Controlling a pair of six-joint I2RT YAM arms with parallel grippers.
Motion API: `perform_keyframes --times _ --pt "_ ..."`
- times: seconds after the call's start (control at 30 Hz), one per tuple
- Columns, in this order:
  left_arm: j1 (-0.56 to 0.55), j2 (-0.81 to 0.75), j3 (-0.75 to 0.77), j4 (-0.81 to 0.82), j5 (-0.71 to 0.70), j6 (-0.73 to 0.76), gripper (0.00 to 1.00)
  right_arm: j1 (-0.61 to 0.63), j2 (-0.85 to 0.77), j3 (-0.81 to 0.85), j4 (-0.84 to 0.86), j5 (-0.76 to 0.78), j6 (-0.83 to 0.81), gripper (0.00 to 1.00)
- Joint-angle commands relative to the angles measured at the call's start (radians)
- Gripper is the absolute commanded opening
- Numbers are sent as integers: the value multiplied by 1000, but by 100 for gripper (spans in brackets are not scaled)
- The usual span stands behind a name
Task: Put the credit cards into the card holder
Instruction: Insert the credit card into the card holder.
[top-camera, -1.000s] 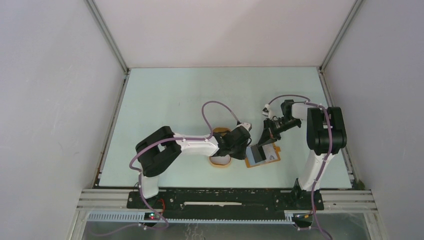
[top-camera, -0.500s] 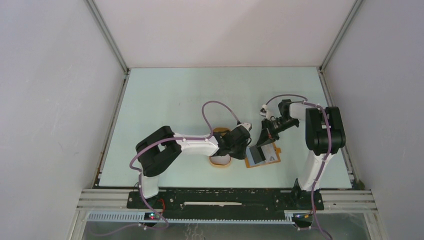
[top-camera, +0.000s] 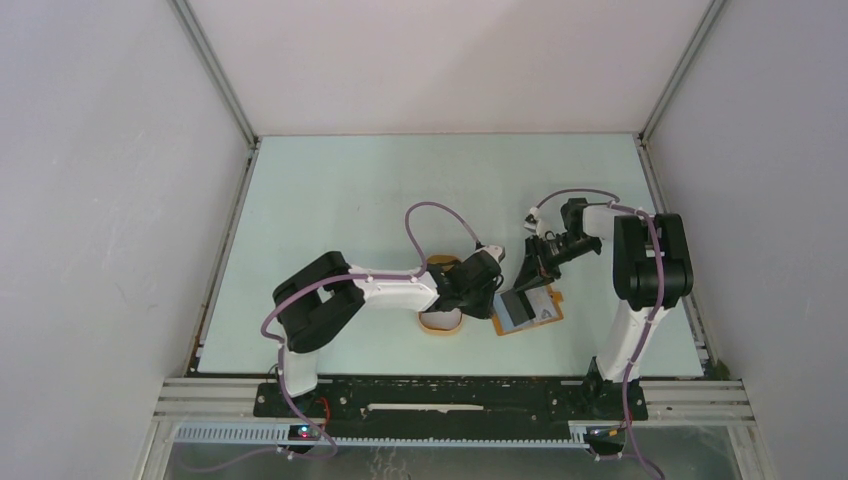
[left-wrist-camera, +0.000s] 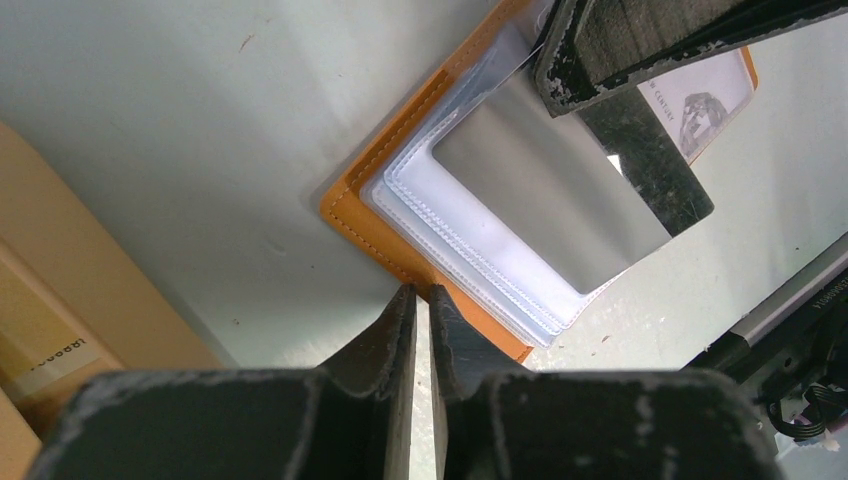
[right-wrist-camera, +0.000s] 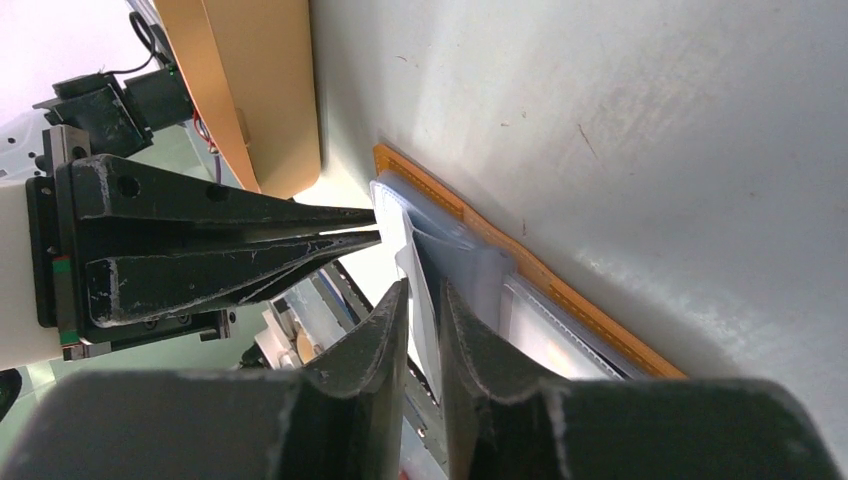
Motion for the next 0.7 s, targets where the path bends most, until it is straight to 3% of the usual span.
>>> perform_keyframes --times 0.0,0.27,0.67 --pt "-2 20 40 -5 8 14 14 -8 -46 2 0 -6 -8 28" --pt "-2 20 40 -4 32 15 13 -7 -85 2 -6 47 -20 38" --pt "-2 24 46 0 46 17 13 52 -119 -10 -8 160 -25 43"
